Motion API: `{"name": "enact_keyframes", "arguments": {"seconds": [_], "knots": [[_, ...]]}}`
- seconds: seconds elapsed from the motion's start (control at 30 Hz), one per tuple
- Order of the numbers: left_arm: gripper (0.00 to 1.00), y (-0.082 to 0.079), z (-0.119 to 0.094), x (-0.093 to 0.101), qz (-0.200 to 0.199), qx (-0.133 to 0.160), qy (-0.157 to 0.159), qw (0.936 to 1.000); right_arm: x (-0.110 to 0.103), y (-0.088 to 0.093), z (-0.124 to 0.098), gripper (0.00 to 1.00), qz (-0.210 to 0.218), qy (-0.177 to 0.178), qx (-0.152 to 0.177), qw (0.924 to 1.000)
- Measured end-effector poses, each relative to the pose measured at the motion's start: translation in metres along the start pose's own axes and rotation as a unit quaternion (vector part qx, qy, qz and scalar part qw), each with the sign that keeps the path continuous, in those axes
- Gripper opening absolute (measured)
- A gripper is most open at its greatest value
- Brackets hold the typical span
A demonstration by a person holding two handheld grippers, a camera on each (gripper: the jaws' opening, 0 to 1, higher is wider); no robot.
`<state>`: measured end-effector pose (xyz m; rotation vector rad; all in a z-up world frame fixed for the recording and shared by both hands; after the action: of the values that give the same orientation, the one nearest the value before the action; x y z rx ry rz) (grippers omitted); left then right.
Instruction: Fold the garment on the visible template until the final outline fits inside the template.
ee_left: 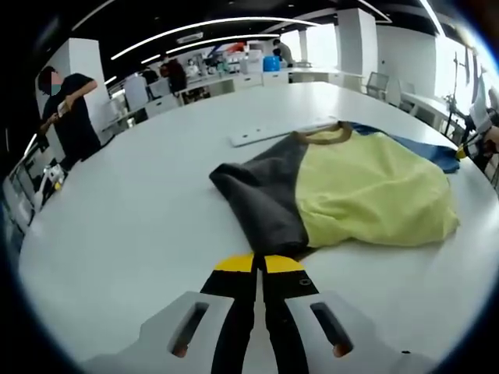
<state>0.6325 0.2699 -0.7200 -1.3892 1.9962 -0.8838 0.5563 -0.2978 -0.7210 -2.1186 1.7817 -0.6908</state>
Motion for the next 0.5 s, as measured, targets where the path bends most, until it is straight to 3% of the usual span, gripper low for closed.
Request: {"name": "enact_keyframes", "arguments": {"seconds": [0.2, 0.5], "knots": [[0.00, 0.001, 0.000, -0.002, 0.001, -0.001, -0.001, 1.0000, 0.012, -0.002, 0.005, 0.00, 0.001, 0.011, -0.006, 0.9999], [0.00, 0.002, -0.001, -0.002, 0.000, 0.000, -0.001, 1.0000, 0.012, -0.004, 0.009, 0.02, -0.007, 0.014, -0.009, 0.9998]]}}
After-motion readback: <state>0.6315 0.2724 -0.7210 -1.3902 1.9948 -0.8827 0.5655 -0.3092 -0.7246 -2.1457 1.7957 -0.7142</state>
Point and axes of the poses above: the point that each gripper's makers call its tool centre point, and the gripper's own axes: z roughly forward along the fingers, x roughly to its right, y roughly out of its underside, the point moved 3 cm from there along -z, roughly backward along the fingers, and after that the axes turned 3 degrees about -z, right-handed, at the moved point
